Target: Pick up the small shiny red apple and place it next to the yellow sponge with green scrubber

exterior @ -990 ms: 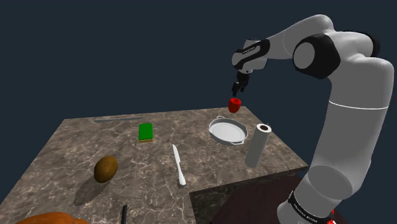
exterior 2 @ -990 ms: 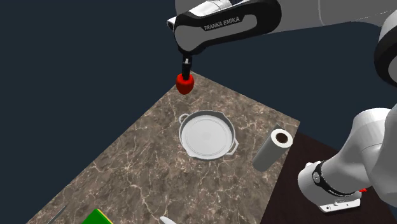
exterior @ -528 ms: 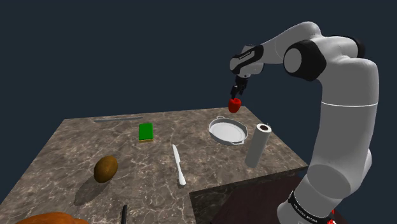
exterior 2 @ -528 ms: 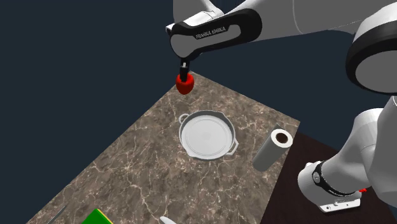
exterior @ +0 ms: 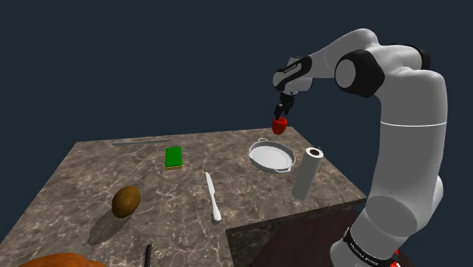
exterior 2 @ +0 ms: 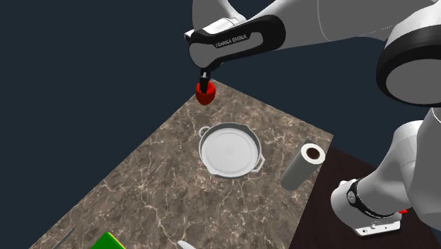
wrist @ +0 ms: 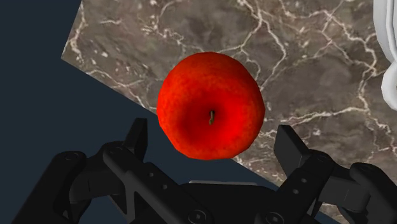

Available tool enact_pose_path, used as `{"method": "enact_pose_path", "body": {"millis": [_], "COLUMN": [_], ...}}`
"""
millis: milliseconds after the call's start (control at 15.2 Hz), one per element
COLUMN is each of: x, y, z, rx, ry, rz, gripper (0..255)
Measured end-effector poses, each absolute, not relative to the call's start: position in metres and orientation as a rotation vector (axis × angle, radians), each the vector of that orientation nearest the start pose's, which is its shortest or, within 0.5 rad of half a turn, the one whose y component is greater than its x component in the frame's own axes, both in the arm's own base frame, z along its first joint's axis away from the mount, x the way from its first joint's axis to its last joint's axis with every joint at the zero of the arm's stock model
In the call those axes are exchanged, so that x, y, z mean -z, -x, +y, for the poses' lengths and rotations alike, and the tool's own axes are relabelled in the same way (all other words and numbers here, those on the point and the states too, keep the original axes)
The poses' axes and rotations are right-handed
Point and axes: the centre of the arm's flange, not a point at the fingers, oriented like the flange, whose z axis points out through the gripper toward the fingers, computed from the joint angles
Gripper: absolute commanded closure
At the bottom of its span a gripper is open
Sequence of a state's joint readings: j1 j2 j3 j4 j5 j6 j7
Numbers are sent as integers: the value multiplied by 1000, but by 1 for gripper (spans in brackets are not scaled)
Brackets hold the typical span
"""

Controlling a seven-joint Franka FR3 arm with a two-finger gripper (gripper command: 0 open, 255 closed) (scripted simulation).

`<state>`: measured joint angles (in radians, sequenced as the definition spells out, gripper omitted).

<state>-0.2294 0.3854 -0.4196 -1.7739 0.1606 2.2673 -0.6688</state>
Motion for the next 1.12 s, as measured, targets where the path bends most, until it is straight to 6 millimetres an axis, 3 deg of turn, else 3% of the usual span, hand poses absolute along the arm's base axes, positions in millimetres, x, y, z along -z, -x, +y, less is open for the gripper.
{"method": "enact_pose_path", "body": {"millis": [66,726,1122], "x": [-373,-373,-399], "y": [-542,-542,-542], "z": [-375,-375,-375], "rx": [166,166,166], "ry": [3243,3243,3243], "rz": [59,59,58], "gripper": [255,255,255]}}
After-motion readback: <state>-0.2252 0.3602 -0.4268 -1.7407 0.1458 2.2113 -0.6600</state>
